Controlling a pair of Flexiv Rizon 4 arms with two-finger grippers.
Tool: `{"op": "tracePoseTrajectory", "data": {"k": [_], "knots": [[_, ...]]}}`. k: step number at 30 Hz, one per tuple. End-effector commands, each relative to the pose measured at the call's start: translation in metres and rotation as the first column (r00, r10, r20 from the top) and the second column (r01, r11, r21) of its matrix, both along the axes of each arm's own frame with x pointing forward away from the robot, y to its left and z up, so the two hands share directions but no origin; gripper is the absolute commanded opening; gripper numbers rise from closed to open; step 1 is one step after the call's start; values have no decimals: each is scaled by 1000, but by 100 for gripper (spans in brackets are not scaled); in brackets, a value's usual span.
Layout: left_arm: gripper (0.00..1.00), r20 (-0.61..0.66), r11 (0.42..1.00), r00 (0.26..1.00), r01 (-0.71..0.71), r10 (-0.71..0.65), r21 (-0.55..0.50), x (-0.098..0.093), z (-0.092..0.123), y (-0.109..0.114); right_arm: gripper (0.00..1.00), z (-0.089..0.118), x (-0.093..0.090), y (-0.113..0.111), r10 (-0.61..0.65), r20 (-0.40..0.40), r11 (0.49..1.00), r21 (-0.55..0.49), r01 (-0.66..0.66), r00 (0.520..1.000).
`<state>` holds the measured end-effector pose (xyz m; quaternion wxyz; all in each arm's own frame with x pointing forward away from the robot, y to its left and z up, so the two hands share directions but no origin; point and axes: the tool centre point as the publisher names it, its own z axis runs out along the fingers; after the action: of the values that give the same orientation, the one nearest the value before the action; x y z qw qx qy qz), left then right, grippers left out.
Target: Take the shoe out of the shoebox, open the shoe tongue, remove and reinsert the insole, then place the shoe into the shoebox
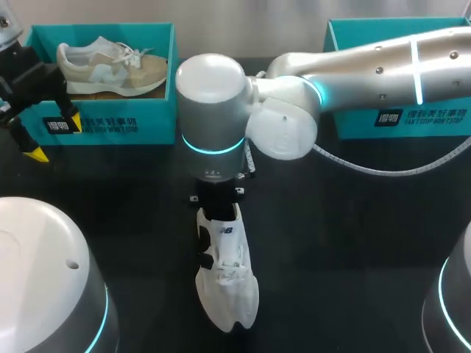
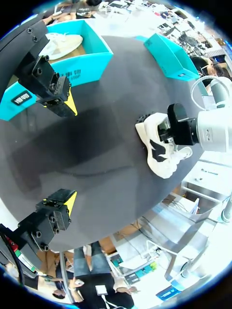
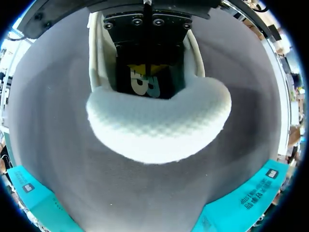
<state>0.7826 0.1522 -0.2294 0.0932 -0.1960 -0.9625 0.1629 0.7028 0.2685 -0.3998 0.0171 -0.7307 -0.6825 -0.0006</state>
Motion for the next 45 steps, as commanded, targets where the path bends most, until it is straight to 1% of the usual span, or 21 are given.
{"op": "tracePoseTrajectory", "data": {"k": [1, 5, 7, 10, 12, 14, 16, 18, 24, 28, 29, 30, 31, 35, 36, 37, 38, 39, 45], "knots": [[100, 2, 1000, 1000, 1, -1, 2, -1, 0, 1, 0, -4, -6, -5, -128, 72, 992, 3, 129, 989], [100, 2, 1000, 1000, 1, -1, 2, -1, 0, 1, 0, 21, -5, -4, -78, 82, 997, -12, 79, 994], [100, 2, 1000, 1000, 1, -1, 2, -1, 0, 1, 0, 28, -5, -6, -46, 75, 999, -15, 47, 996], [100, 2, 1000, 1000, 1, -1, 2, -1, 0, 1, 0, 34, -6, -10, -5, 48, 1000, -7, 5, 999], [100, 2, 1000, 1000, 1, -1, 2, -1, 0, 1, 0, 36, -7, -12, 0, 34, 1000, -18, 0, 999], [100, 2, 1000, 1000, 1, -1, 2, -1, 0, 1, 0, 38, -8, -14, 16, 26, 1000, -1, -16, 1000], [100, 2, 1000, 1000, 1, -1, 2, -1, 0, 1, 0, 37, -10, -17, 24, -7, 1000, -1, -24, 1000], [100, 2, 1000, 1000, 1, -1, 2, -1, 0, 1, 0, 36, -13, -19, 43, -19, 999, 9, -43, 999], [100, 2, 1000, 1000, 1, -1, 2, -1, 0, 1, 0, 39, -22, -16, 121, -87, 992, -10, -123, 989], [100, 2, 1000, 1000, 1, -1, 2, -1, 0, 1, 0, 39, -25, -14, 165, -115, 986, -11, -168, 979], [100, 2, 1000, 1000, 1, -1, 2, -1, 0, 1, 26, 40, -26, -13, 176, -123, 984, -11, -179, 977], [100, 2, 1000, 1000, 1, -1, 2, -1, 0, 1, 39, 41, -27, -12, 185, -131, 982, -8, -187, 974], [100, 2, 1000, 1000, 1, -1, 2, -1, 0, 1, 43, 42, -28, -11, 188, -141, 982, -3, -191, 972], [100, 2, 1000, 1000, 1, -1, 2, -1, 0, 1, 52, 40, -31, -8, 194, -169, 981, 7, -195, 966], [100, 2, 1000, 1000, 1, -1, 2, -1, 0, 1, 60, 39, -33, -7, 192, -173, 981, 12, -193, 966], [100, 2, 1000, 1000, 1, -1, 2, -1, 0, 1, 73, 38, -34, -6, 192, -181, 981, 12, -193, 965], [100, 2, 1000, 1000, 1, -1, 2, -1, 0, 1, 81, 38, -35, -6, 192, -181, 981, 12, -193, 965], [100, 2, 1000, 1000, 1, -1, 2, -1, 0, 1, 100, 39, -37, -5, 191, -185, 981, 14, -191, 964], [100, 2, 1000, 1000, 1, -1, 2, -1, 0, 1, 100, 44, -44, -3, 182, -189, 983, 3, -185, 965]]}}
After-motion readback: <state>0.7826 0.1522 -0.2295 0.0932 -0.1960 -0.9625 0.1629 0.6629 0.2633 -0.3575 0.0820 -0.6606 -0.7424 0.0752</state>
